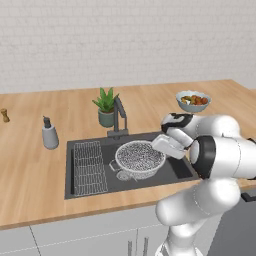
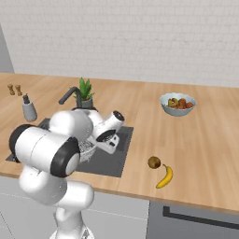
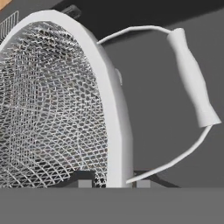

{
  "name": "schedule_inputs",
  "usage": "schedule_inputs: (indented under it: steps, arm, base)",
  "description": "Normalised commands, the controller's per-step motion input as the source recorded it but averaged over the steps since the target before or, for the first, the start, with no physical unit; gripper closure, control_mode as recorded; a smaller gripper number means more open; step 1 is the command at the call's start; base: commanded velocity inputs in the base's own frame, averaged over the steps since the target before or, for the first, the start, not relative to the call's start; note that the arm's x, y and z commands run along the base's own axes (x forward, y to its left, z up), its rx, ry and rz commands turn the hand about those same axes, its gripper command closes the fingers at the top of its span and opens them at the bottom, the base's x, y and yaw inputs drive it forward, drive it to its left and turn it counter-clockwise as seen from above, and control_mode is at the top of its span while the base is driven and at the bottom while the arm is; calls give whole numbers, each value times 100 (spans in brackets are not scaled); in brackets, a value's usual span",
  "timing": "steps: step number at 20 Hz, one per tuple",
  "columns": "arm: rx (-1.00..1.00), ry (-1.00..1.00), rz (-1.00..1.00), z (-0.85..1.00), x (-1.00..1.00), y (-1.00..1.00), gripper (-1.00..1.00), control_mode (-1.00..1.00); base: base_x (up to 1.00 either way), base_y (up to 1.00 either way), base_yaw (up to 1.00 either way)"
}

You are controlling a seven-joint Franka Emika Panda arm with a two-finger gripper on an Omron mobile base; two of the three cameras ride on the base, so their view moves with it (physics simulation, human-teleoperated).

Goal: Put the colander in the sink, put the pear, banana in the colander, and turn on the sink faucet and pour water over the colander.

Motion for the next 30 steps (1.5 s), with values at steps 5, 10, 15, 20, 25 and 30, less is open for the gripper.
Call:
schedule_inputs:
  steps: [5, 10, 15, 20, 25, 30]
  arm:
    - [-6, 0, 21, -19, 0, 0, 100, -100]
    - [-1, -2, 25, -20, 12, 0, 100, -100]
    - [0, -3, 25, -7, 44, 2, 100, -100]
    - [1, -5, 18, 0, 49, 7, 100, -100]
    - [0, 0, 2, -9, 14, 46, 100, -100]
    - [-1, 0, 0, -43, 0, 28, 100, -100]
  base:
    - [0, 0, 0]
    - [0, 0, 0]
    - [0, 0, 0]
    - [0, 0, 0]
    - [0, 0, 0]
    - [0, 0, 0]
